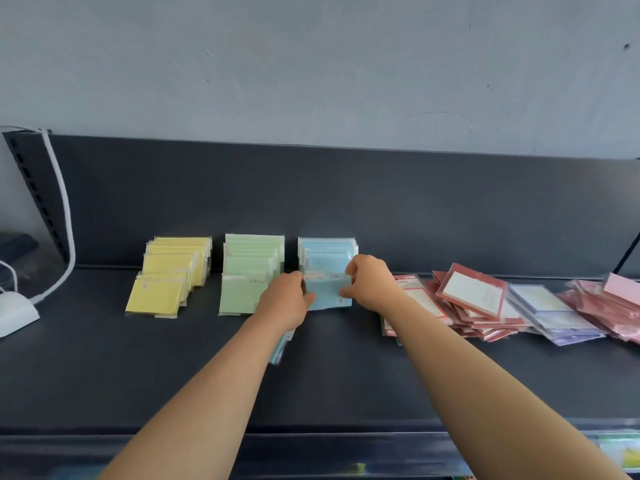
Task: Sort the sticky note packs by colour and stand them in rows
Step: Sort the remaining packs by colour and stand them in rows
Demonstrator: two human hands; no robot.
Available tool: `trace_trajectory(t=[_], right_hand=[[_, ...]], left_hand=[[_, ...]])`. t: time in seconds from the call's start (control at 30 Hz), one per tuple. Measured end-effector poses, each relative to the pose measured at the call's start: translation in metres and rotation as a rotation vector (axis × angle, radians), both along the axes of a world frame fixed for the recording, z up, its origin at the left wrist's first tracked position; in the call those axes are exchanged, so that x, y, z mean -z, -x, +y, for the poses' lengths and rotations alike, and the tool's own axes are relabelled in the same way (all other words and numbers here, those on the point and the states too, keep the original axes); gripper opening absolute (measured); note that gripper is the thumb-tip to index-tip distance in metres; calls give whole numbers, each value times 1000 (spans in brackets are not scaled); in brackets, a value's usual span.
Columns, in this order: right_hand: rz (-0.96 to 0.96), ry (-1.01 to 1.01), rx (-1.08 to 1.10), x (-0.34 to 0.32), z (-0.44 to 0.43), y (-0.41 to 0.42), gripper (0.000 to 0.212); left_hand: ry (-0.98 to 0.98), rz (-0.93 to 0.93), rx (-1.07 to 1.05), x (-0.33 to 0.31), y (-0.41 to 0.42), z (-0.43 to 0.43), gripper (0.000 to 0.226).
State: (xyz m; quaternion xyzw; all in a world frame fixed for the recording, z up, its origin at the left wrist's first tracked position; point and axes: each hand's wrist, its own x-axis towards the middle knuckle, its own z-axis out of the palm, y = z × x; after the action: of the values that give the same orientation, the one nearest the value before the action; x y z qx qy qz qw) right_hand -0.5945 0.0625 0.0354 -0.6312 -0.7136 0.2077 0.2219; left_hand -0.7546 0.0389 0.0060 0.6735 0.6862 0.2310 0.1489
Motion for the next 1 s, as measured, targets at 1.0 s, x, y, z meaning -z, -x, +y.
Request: trace_trajectory(t=[1.0], right_hand=[[78, -46, -39, 21, -45, 15, 41]], left_hand=[[232, 260, -172, -16, 47, -61, 50]])
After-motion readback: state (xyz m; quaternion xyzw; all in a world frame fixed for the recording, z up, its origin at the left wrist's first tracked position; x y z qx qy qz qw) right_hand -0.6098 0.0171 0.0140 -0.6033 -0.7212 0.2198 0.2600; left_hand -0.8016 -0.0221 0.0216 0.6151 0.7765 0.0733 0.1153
